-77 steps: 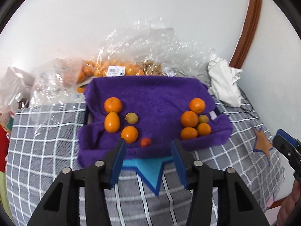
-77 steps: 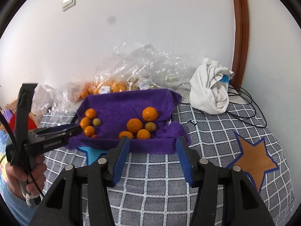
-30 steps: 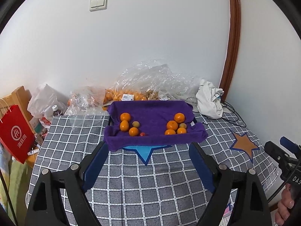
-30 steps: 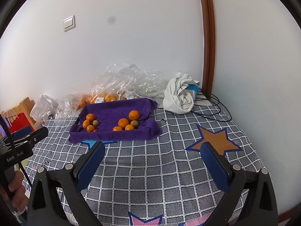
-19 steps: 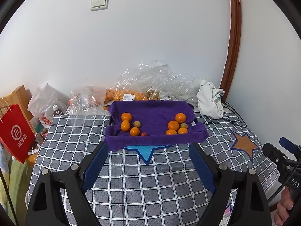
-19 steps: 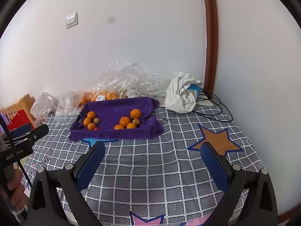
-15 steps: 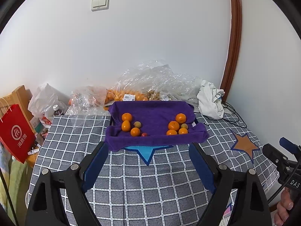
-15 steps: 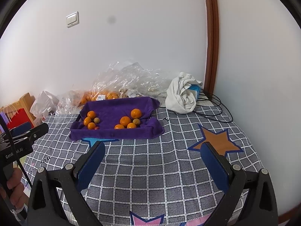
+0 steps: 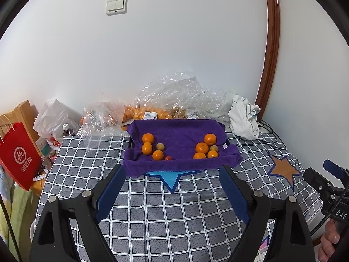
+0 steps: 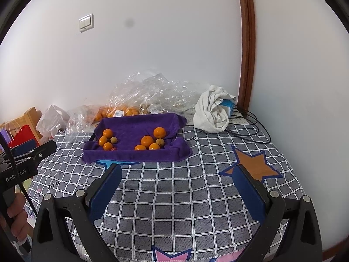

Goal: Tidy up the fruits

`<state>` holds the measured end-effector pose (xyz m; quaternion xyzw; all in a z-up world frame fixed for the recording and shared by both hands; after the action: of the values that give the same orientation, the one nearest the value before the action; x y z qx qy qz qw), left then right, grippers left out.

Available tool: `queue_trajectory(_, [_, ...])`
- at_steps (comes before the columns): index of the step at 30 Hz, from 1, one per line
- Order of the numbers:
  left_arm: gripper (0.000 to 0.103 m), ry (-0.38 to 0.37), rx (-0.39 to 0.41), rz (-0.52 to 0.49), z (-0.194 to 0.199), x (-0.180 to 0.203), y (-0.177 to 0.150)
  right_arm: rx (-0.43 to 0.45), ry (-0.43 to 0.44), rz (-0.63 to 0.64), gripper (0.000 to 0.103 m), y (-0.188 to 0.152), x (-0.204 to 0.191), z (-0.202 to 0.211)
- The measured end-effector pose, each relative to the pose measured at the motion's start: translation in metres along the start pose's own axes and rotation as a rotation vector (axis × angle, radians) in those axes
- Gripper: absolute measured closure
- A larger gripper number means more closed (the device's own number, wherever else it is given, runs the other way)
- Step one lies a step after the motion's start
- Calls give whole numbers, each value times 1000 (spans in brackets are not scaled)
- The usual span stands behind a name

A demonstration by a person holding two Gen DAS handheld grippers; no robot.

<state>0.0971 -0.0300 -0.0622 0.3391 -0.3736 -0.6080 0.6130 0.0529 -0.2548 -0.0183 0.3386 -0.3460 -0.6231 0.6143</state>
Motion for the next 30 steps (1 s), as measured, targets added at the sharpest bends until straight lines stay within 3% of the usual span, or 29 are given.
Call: queue_trajectory(30, [16,-9,11,0,5,-1,3,11,7,-8,3,-2,0,3])
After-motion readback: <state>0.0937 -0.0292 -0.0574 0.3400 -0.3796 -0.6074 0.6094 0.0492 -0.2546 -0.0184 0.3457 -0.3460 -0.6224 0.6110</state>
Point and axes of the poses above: each gripper's, at about its wrist camera, not at the fingertips, and z roughly against the way its jaws point, x to its right, y to its top, the point moved 9 cm from there along -z, roughly the way its jaws point, and after that the axes turned 4 degrees about x, right-handed, at the moved point
